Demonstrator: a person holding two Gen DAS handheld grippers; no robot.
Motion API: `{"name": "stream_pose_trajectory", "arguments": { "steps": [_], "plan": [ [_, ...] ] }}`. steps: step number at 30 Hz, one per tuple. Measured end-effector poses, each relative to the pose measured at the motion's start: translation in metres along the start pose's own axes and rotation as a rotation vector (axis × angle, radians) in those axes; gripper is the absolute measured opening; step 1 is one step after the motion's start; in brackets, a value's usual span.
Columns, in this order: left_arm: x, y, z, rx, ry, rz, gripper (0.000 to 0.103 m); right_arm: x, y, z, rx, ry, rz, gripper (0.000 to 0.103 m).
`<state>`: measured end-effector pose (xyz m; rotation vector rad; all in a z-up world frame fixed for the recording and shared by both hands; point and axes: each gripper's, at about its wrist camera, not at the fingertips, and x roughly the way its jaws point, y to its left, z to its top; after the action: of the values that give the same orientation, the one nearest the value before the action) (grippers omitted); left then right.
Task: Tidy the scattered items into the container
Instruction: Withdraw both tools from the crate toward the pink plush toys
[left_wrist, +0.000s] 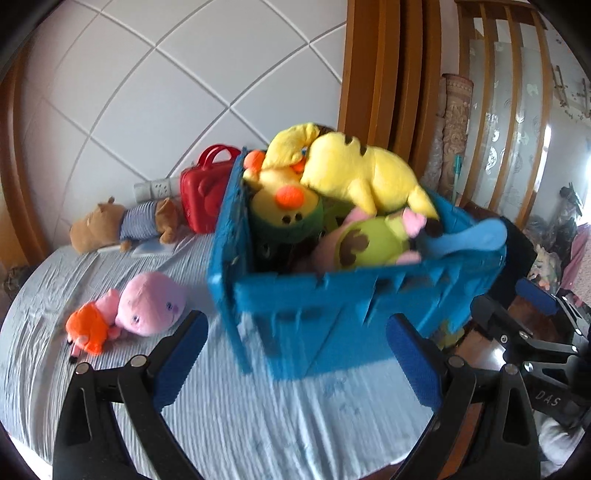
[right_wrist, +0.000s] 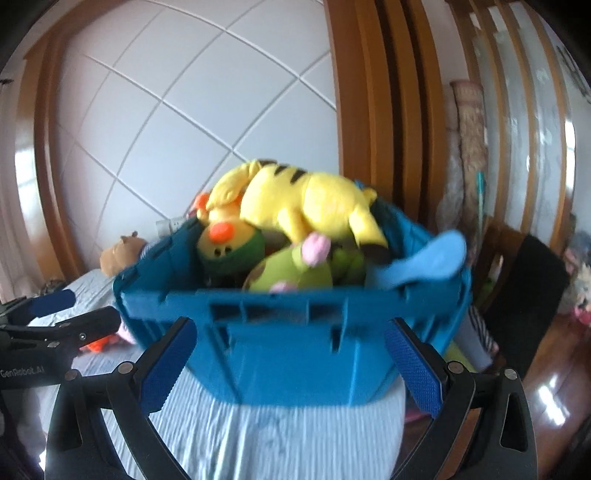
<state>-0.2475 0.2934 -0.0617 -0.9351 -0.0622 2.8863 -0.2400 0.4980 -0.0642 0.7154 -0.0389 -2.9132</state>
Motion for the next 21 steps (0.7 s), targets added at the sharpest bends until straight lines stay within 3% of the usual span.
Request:
{"name": "stream_pose_trajectory", "arguments": {
  "steps": [5,12,17,21],
  "plan": [
    [-0.014,0.019,-0.024,-0.029,0.022,0.032,0.098,-0.014,0.024,-0.019,-0.020,0.037,-0.026,0.103],
    [-0.035,0.044,-0.047,-0.033,0.010,0.006,0.098,-0.028,0.065,-0.032,-0.062,0.040,0.007,0.103],
    [-0.038,0.071,-0.058,-0.073,0.027,0.032,0.098,-0.028,0.093,-0.038,-0.091,0.034,-0.006,0.103],
    [-0.033,0.096,-0.068,-0.103,0.049,0.084,0.098,-0.013,0.117,-0.040,-0.108,0.052,0.068,0.103]
  ]
}}
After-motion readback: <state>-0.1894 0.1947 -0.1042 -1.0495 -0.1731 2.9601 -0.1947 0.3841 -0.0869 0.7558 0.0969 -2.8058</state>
